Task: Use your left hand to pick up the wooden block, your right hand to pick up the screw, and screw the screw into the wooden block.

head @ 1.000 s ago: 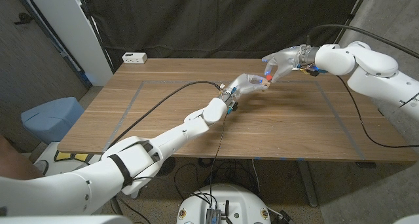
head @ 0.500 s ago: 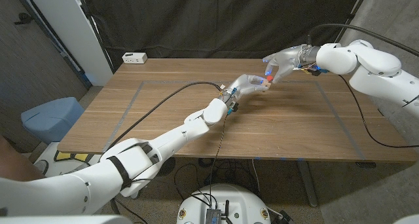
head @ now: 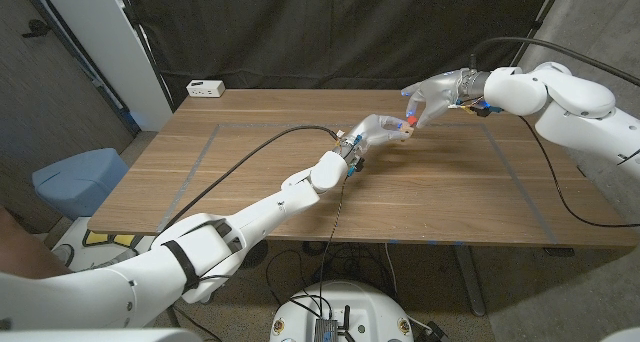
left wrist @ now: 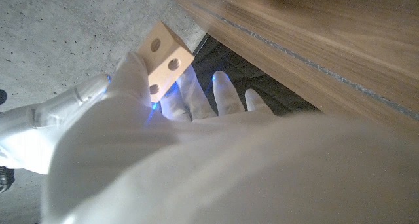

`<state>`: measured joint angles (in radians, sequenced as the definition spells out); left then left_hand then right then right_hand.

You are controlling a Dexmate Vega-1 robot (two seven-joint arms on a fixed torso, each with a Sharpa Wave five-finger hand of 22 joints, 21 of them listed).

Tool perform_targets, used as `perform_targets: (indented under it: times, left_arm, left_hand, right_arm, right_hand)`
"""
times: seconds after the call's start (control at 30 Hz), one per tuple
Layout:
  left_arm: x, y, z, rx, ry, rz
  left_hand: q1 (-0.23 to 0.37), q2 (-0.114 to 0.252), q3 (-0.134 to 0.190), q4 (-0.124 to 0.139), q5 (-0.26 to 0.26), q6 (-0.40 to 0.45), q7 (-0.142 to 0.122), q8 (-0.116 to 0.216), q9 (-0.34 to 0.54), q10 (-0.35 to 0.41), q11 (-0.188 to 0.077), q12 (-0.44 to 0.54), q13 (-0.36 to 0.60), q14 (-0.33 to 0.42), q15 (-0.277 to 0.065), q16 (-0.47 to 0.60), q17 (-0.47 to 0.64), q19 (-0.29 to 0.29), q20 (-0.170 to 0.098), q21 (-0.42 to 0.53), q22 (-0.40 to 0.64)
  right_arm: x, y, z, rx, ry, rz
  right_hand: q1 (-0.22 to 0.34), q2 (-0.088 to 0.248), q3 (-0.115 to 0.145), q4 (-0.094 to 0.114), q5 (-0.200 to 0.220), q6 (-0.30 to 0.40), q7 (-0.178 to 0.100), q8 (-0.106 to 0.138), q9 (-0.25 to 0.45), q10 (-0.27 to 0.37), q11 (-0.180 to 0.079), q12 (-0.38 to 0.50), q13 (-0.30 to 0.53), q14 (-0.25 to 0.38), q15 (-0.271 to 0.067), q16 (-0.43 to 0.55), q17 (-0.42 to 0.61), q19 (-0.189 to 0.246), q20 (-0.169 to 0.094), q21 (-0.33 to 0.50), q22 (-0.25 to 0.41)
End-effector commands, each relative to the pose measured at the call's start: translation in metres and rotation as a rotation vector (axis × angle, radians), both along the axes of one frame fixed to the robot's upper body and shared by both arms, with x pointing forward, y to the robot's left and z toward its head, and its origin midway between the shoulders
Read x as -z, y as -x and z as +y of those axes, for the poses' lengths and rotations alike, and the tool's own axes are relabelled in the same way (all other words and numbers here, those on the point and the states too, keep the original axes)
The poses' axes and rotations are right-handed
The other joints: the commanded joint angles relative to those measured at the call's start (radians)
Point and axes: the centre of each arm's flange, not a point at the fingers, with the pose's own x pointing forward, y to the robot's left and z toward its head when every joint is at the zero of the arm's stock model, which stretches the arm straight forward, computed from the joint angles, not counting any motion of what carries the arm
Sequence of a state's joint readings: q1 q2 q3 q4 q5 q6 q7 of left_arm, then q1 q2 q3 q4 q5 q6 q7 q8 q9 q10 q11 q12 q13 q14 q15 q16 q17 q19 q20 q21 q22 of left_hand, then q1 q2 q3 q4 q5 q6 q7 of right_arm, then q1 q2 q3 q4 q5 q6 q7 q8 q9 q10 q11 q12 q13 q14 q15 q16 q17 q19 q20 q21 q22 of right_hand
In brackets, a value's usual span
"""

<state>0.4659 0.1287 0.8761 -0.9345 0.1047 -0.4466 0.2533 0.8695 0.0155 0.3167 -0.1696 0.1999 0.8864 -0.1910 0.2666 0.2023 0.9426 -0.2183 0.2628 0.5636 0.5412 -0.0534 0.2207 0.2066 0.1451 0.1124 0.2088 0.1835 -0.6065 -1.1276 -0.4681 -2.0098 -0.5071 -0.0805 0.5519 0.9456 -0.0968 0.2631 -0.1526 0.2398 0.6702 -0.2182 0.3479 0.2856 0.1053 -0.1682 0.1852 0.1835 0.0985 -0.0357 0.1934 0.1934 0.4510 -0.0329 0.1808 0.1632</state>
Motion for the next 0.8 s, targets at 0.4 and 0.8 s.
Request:
perform_targets:
  times: [0.4, 0.8]
  left_arm:
    - [0.0006, 0.0030, -0.0008, -0.001, -0.001, -0.007]
    - [0.0004, 0.0047, -0.0015, 0.001, -0.001, -0.010]
  left_hand:
    - [0.044, 0.053, 0.021, 0.018, 0.004, 0.076, 0.015, 0.007, 0.005, 0.008, 0.000, 0.005, 0.006, 0.008, -0.094, -0.004, 0.004, -0.002, 0.004, 0.001, 0.004]
    - [0.043, 0.054, 0.021, 0.019, 0.004, 0.076, 0.016, 0.007, 0.005, 0.007, 0.000, 0.005, 0.006, 0.008, -0.094, -0.004, 0.004, -0.002, 0.005, 0.001, 0.004]
  right_arm:
    - [0.0032, -0.0002, 0.0014, -0.025, -0.017, -0.013]
    - [0.0034, 0.0011, 0.0019, -0.029, -0.023, -0.012]
  right_hand:
    - [0.026, 0.013, 0.021, 0.000, 0.006, 0.075, 0.007, 0.042, 0.011, 0.031, 0.000, 0.011, 0.002, 0.032, -0.042, 0.011, 0.003, 0.040, -0.020, 0.013, 0.003]
    - [0.035, 0.022, 0.029, 0.000, 0.005, 0.098, 0.015, 0.058, 0.016, 0.046, -0.006, 0.014, 0.002, 0.046, -0.052, 0.014, 0.004, 0.051, -0.038, 0.013, 0.003]
